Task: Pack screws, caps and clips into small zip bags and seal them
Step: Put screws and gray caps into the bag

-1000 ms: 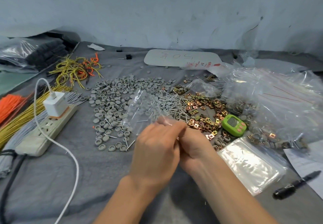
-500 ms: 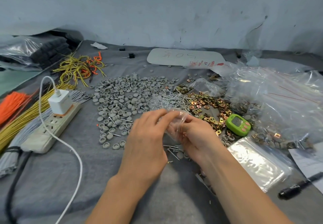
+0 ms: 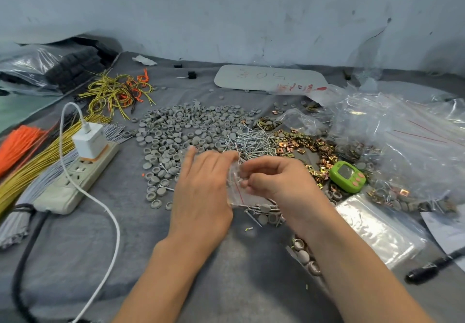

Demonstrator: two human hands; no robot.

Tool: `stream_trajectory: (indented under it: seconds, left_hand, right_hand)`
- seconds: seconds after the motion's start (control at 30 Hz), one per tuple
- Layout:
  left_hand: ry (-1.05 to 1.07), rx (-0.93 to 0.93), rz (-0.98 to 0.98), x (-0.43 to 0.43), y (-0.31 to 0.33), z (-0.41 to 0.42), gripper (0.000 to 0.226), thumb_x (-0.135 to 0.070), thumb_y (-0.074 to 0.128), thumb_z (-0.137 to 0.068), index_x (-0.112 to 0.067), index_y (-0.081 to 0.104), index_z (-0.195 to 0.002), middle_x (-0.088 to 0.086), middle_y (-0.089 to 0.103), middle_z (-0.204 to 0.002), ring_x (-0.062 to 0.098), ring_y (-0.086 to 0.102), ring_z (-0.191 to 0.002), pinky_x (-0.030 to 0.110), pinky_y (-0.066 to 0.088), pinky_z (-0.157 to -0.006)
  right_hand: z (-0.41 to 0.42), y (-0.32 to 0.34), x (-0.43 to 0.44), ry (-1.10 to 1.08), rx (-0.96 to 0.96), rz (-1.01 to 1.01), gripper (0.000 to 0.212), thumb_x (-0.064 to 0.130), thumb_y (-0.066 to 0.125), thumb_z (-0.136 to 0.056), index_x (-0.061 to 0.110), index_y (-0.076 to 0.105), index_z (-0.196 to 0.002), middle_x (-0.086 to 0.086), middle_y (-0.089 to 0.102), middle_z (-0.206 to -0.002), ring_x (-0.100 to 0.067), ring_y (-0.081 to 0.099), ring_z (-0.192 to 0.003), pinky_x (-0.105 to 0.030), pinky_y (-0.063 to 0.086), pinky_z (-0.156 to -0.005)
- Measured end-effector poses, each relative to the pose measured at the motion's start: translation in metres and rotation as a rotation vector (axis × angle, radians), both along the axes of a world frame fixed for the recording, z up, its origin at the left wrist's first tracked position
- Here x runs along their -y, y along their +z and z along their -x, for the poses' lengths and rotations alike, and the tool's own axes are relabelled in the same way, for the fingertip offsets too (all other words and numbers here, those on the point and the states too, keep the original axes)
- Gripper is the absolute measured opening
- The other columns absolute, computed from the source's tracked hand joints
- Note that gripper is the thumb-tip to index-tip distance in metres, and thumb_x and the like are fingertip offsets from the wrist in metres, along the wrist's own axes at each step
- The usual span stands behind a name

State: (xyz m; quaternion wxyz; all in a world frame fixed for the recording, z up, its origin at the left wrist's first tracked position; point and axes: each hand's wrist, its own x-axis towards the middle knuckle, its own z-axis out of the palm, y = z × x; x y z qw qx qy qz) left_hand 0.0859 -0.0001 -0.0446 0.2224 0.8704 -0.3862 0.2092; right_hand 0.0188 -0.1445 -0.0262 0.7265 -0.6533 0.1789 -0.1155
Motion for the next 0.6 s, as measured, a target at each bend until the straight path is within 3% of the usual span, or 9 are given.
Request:
stream_trajectory:
  seconds: [0.07,0.13,0.2,0.3,0.37,0.43,0.6]
  left_hand:
    - [0.048,-0.028,-0.049,-0.002,-0.001,-0.003,0.078,0.004,0.074,-0.058,-0.019,0.059,-0.131,-0.005,0.063,-0.118,0.019,0.055,-0.12,0.042,0.015,-0.126]
    - [0.072,-0.053,-0.086,-0.003,-0.004,-0.006,0.08,0.001,0.072,-0.061,-0.022,0.055,-0.136,-0.006,0.061,-0.123,0.017,0.052,-0.124,0.038,0.009,-0.128]
    - [0.076,-0.079,-0.099,0.0,-0.008,-0.008,0.084,-0.001,0.073,-0.064,-0.023,0.05,-0.142,-0.006,0.059,-0.128,0.016,0.048,-0.127,0.034,0.006,-0.127]
    - [0.068,-0.112,-0.106,0.007,-0.012,-0.009,0.091,0.0,0.072,-0.063,-0.02,0.045,-0.148,-0.003,0.057,-0.133,0.018,0.046,-0.131,0.03,0.0,-0.124]
    - [0.061,-0.133,-0.1,0.011,-0.012,-0.009,0.087,0.0,0.071,-0.061,-0.018,0.051,-0.143,-0.002,0.058,-0.131,0.019,0.047,-0.13,0.03,0.001,-0.124]
    - [0.062,-0.155,-0.085,0.012,-0.013,-0.01,0.077,0.001,0.069,-0.062,-0.022,0.056,-0.135,-0.005,0.059,-0.127,0.016,0.048,-0.127,0.031,0.005,-0.125]
    - [0.057,-0.149,-0.028,0.013,-0.016,-0.009,0.064,-0.004,0.074,-0.071,-0.028,0.056,-0.128,-0.011,0.059,-0.121,0.011,0.049,-0.122,0.032,0.01,-0.126]
  right_hand:
    - [0.004,0.001,0.012,-0.155,-0.125,0.501,0.035,-0.01,0.068,-0.085,0.022,0.08,-0.078,0.005,0.078,-0.077,-0.011,0.074,-0.073,-0.022,0.059,-0.069]
    - [0.012,0.003,0.019,-0.169,-0.257,0.845,0.034,-0.002,0.07,-0.086,0.029,0.078,-0.073,0.014,0.074,-0.073,-0.001,0.069,-0.071,-0.008,0.051,-0.065]
    - [0.018,0.003,0.019,-0.091,-0.326,0.939,0.033,0.003,0.071,-0.088,0.032,0.078,-0.073,0.019,0.071,-0.075,0.005,0.065,-0.07,0.0,0.042,-0.056]
    - [0.024,0.0,0.006,0.069,-0.39,1.03,0.031,0.006,0.069,-0.086,0.034,0.08,-0.081,0.015,0.072,-0.079,0.0,0.065,-0.072,-0.004,0.043,-0.056]
    - [0.026,-0.001,-0.002,0.133,-0.426,1.092,0.03,0.006,0.067,-0.082,0.033,0.079,-0.088,0.007,0.074,-0.088,-0.013,0.068,-0.082,-0.023,0.058,-0.071]
    - [0.027,-0.002,-0.006,0.132,-0.437,1.136,0.027,0.005,0.066,-0.079,0.027,0.078,-0.091,0.001,0.075,-0.091,-0.021,0.07,-0.087,-0.035,0.061,-0.078]
    - [0.03,-0.004,-0.009,0.145,-0.405,1.243,0.023,0.008,0.068,-0.076,0.028,0.075,-0.085,0.006,0.071,-0.083,-0.021,0.066,-0.081,-0.029,0.052,-0.064]
